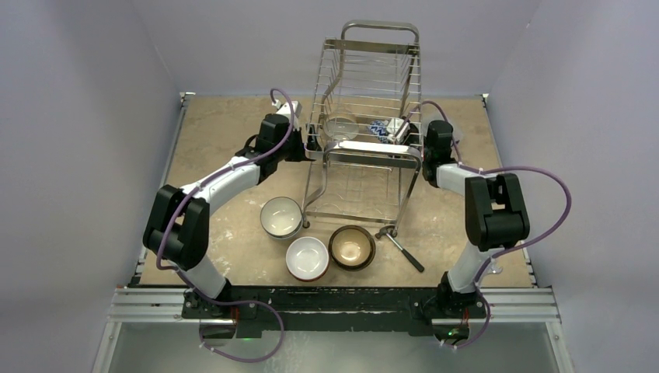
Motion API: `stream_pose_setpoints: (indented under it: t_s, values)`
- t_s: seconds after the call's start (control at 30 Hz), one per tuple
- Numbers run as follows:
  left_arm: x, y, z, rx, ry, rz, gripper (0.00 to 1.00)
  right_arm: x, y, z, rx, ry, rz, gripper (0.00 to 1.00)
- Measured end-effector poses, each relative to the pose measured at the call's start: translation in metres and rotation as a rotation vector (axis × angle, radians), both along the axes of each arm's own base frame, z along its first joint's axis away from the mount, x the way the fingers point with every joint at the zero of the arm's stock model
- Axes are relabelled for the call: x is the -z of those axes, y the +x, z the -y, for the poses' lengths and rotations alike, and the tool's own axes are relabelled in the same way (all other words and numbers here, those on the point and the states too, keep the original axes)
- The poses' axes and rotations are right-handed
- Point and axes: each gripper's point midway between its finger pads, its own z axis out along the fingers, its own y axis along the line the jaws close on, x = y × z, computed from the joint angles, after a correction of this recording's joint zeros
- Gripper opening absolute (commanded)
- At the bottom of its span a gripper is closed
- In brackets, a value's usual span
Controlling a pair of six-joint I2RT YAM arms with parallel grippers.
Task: Load the bowls into the dish rack
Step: Place the bowl in the dish rack.
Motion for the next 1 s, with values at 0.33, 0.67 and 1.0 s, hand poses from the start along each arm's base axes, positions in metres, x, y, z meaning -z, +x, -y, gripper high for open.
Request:
stream_pose_setpoints:
  t_s: [0.33, 0.67, 1.0]
  values:
    - [0.000, -0.001, 0.001, 0.007, -0.003, -0.001, 0.80, -0.003, 0.018, 0.004, 0.013, -0.051, 0.029, 0.00]
    - [0.000, -0.002, 0.004, 0.024, -0.012, -0.007, 0.79, 0.007, 0.031, 0.009, 0.006, -0.140, 0.044, 0.00]
    - [0.005, -0.003, 0.006, 0.031, -0.012, -0.019, 0.79, 0.015, 0.034, 0.008, -0.037, -0.202, 0.039, 0.00]
